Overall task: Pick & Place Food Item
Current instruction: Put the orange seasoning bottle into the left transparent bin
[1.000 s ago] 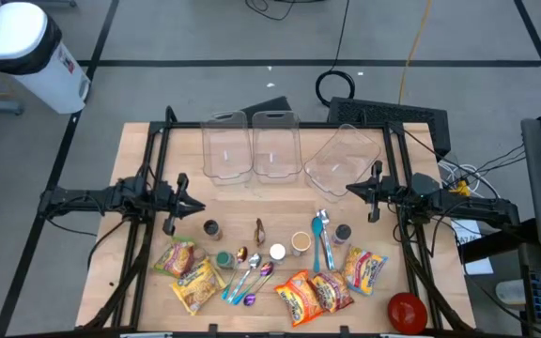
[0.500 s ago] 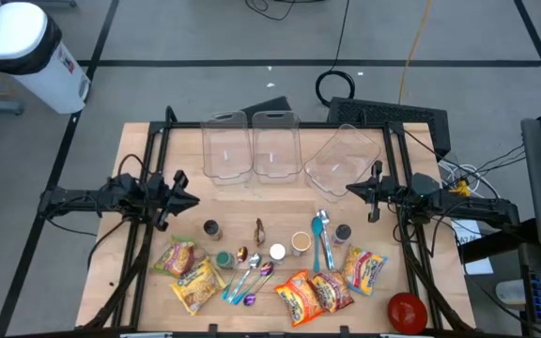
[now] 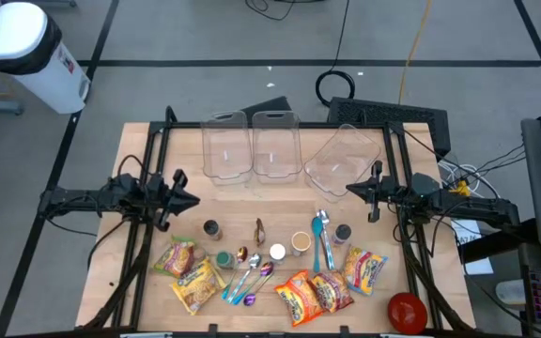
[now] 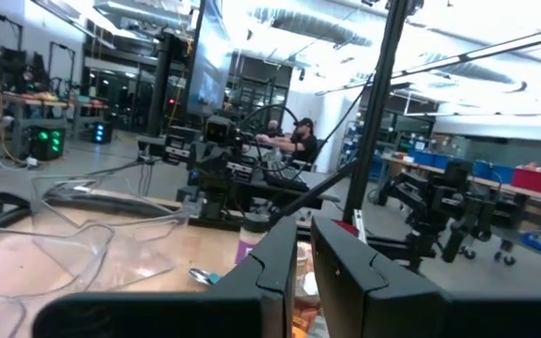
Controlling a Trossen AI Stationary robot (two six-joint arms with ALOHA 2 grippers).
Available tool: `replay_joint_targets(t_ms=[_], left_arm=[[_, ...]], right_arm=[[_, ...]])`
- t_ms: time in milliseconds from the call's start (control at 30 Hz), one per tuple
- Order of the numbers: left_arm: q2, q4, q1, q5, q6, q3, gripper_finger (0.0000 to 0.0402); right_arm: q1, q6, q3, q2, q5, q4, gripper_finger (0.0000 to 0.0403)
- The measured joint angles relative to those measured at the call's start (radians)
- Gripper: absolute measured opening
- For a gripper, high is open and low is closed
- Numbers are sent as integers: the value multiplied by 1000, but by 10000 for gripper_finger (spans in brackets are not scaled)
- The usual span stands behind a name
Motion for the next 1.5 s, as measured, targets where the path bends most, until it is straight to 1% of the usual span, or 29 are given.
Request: replay_joint_targets(t_ms=[200, 367, 567, 800, 867, 967, 1067, 1200, 1300, 1400, 1500], left_arm=[[0, 23, 0, -58, 50, 0, 42], [0, 40, 0, -98, 54, 0, 42], [0, 40, 0, -195, 56, 0, 42], [0, 40, 0, -256, 152, 0, 42], [0, 46, -1, -271, 121, 0, 42], [0, 2, 0, -298, -18, 31, 46], [6, -140, -1, -242, -69, 106, 73], [87, -331, -2, -243, -153, 247, 145], [206, -487, -2, -224, -224, 371, 209], [360, -664, -2, -134, -257, 505, 268], [513, -805, -2, -38, -260, 621, 310]], right_arm=[[0, 0, 0, 0, 0, 0, 0], [0, 0, 0, 0, 0, 0, 0], [0, 0, 0, 0, 0, 0, 0], [0, 0, 0, 0, 0, 0, 0], [0, 0, 0, 0, 0, 0, 0], [0, 0, 0, 0, 0, 0, 0], [0, 0, 0, 0, 0, 0, 0], [0, 0, 0, 0, 0, 0, 0], [0, 0, 0, 0, 0, 0, 0], [0, 0, 0, 0, 0, 0, 0], [0, 0, 0, 0, 0, 0, 0]])
